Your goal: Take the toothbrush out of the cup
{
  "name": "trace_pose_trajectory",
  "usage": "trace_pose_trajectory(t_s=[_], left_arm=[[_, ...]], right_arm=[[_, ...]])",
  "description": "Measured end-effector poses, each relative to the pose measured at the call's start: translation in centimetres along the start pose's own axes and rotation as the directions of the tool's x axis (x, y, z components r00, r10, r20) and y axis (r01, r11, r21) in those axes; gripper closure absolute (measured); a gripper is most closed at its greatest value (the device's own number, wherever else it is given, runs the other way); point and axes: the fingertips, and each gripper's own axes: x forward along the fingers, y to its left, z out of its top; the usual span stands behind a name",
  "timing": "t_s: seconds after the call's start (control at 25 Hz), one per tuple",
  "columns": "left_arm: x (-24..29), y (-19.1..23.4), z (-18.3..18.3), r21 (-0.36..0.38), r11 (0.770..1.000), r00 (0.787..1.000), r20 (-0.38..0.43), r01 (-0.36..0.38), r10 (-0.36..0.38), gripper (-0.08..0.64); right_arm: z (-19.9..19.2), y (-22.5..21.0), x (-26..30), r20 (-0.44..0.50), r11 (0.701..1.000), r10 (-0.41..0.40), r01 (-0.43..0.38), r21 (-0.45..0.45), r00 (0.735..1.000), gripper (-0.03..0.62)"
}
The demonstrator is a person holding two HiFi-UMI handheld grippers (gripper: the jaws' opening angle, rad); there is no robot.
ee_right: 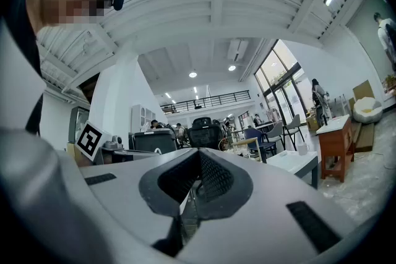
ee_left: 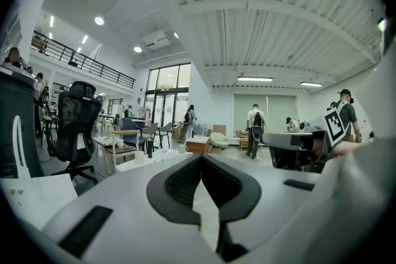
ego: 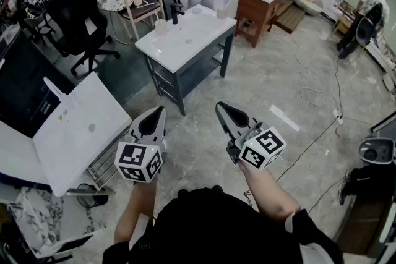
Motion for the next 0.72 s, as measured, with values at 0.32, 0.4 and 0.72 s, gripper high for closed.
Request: trace_pose_trajectory(t_s=[0.32,0.4,0.72], left_arm=[[0.4,-1.2,-0.5,-0.003,1.000,1.000,-0.003,-0.001,0.001,0.543],[0.2,-1.5,-0.7,-0.009,1.000,1.000,-0.005,-0.004,0.004,0.543],[1.0,-3.2,-3.5,-0.050,0.998,0.998,-0.053,-0.034,0.032,0.543]], right_arm=[[-0.6,-0.4,-0.8,-0.005,1.000,0.017,-0.017,0.018,1.000,0.565],[-0.9,-0.3,-1.3,0.002,0.998,0.029,-0.029,0.064,1.000,0.565],[-3.8,0.1,-4.3,-0.043,0.978,0.113,-0.104,0.180,0.993,0.565]])
